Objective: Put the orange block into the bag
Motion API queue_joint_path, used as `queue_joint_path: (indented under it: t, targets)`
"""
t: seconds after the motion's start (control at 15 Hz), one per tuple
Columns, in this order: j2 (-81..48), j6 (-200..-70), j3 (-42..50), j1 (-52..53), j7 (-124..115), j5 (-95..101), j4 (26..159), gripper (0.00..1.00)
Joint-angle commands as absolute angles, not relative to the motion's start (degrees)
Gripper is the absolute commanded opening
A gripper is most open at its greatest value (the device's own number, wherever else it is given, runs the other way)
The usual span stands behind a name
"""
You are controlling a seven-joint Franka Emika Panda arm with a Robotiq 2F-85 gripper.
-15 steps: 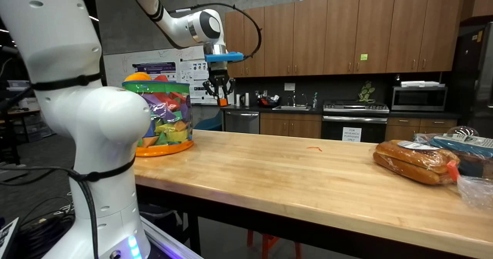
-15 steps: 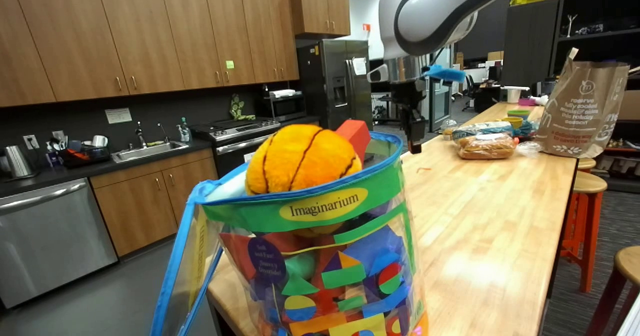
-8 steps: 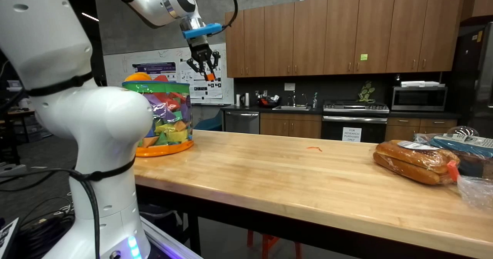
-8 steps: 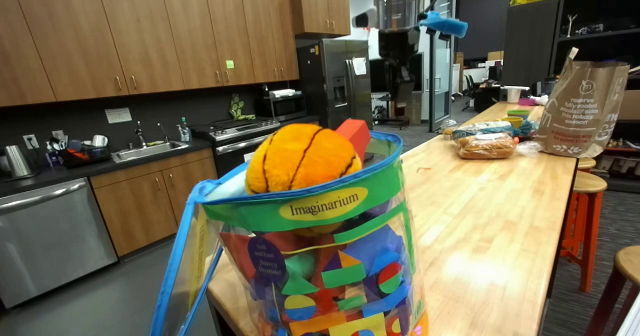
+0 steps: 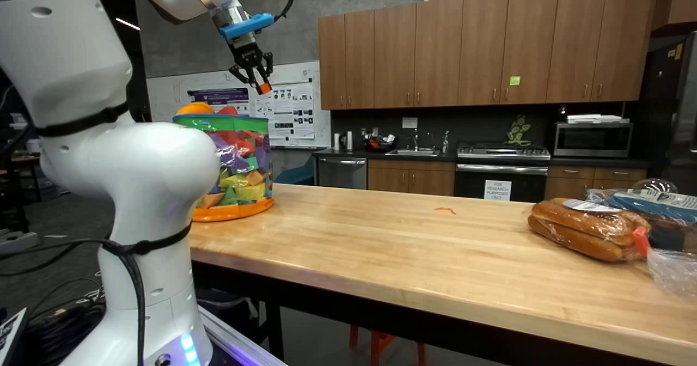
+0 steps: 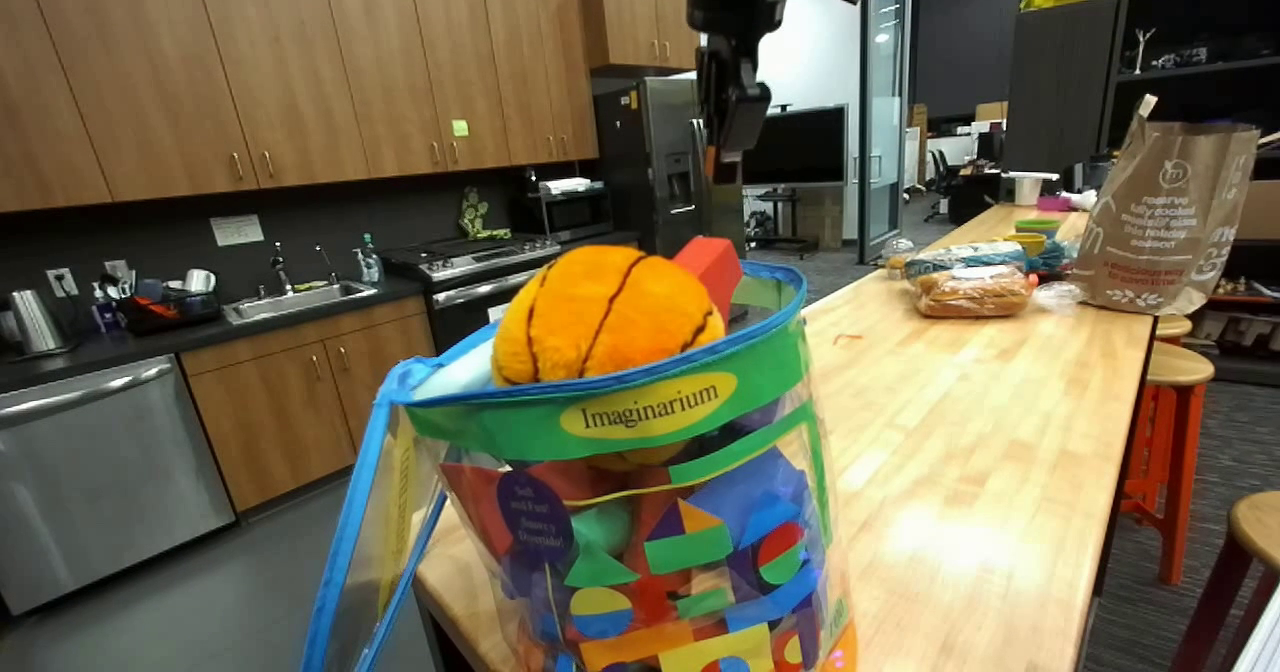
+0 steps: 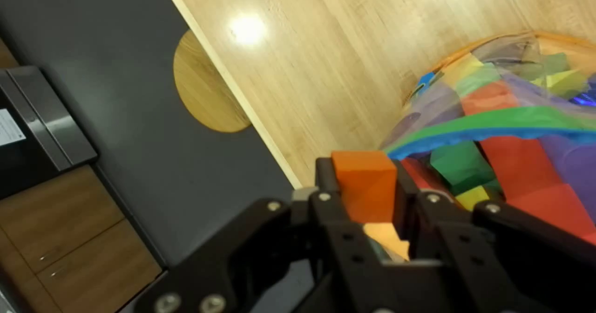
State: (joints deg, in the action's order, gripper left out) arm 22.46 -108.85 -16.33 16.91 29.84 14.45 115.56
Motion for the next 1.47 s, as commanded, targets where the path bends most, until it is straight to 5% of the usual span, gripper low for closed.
queue_joint_path:
  t: [0.0,0.67,0.73,0.93,1.0,1.27,1.4]
  targets:
    - [19.5,-108.8,-17.4,18.9,29.6,15.3,112.6,0.07]
    - [15.0,-108.3,-17.4,21.2,31.4,10.8,112.7,0.07]
    - [15.1,-108.3,-17.2,21.1,31.3,10.9,112.8,0.54]
    - [15.2,-108.6,-17.2,21.1,30.7,11.0,113.7,0.54]
    - [15.2,-108.6,-17.1,21.0,30.7,11.0,113.7,0.33]
    - [15.1,-108.6,-17.3,21.1,30.6,11.0,113.7,0.54]
    - [15.1,-108.6,-17.3,21.1,30.6,11.0,113.7,0.54]
